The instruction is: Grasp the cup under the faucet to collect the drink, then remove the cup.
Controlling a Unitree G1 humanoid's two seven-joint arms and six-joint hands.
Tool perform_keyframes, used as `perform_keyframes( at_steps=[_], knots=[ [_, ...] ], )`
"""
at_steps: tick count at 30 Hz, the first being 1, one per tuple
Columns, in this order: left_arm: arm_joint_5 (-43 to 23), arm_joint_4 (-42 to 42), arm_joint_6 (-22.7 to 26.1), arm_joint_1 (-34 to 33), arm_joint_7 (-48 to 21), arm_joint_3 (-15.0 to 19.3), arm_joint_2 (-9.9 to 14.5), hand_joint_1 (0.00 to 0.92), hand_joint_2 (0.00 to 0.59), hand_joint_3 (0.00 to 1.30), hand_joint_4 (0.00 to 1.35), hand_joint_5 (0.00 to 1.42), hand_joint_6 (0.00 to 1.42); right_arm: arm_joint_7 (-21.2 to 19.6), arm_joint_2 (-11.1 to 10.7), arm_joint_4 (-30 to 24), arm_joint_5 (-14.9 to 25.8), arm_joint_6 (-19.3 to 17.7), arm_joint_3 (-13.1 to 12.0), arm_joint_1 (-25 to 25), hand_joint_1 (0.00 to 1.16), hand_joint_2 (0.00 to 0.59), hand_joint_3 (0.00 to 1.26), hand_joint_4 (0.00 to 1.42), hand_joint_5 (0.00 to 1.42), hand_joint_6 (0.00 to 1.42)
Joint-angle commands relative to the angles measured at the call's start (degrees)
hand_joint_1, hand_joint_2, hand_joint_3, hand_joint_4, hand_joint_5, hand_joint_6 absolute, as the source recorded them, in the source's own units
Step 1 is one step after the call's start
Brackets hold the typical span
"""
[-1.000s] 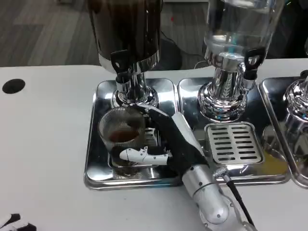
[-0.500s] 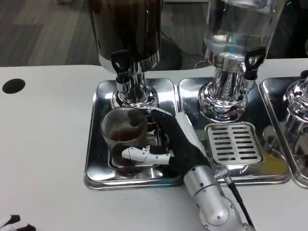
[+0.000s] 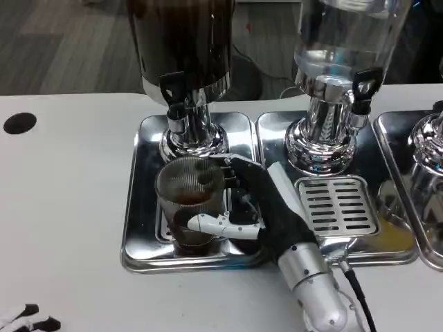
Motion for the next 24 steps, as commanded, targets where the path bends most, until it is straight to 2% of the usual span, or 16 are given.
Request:
perform_keyframes(
  at_steps=[1, 5, 10, 24],
  knots=[
    [0.79, 0.16, 1.1, -0.58, -0.83, -1.11, 0.68, 0.0, 0.097, 0.32, 0.13, 0.19, 0.49, 0.68, 0.02, -3.19, 1.2, -0.94, -0.81, 0.27, 0.74, 0.065, 0.46, 0.53, 0.47, 0.18],
    [0.91, 0.17, 1.6, -0.85, -0.7, -1.45, 0.83, 0.0, 0.097, 0.31, 0.13, 0.19, 0.49, 1.31, -0.36, -4.09, 1.82, -1.56, -1.46, 0.9, 0.74, 0.065, 0.46, 0.53, 0.47, 0.18],
    [0.67, -0.03, 2.51, -1.89, -0.95, -1.77, 1.39, 0.0, 0.097, 0.31, 0.13, 0.19, 0.49, 2.91, -1.48, -8.3, 2.24, -2.11, -2.09, 2.8, 0.74, 0.065, 0.47, 0.53, 0.47, 0.18],
    [1.21, -1.11, 5.62, -5.39, -2.17, -4.43, 2.42, 0.0, 0.098, 0.3, 0.13, 0.19, 0.49, 9.7, -8.68, -24.01, 5.03, -2.79, -4.62, 13.87, 0.75, 0.059, 0.47, 0.54, 0.47, 0.18]
  ],
)
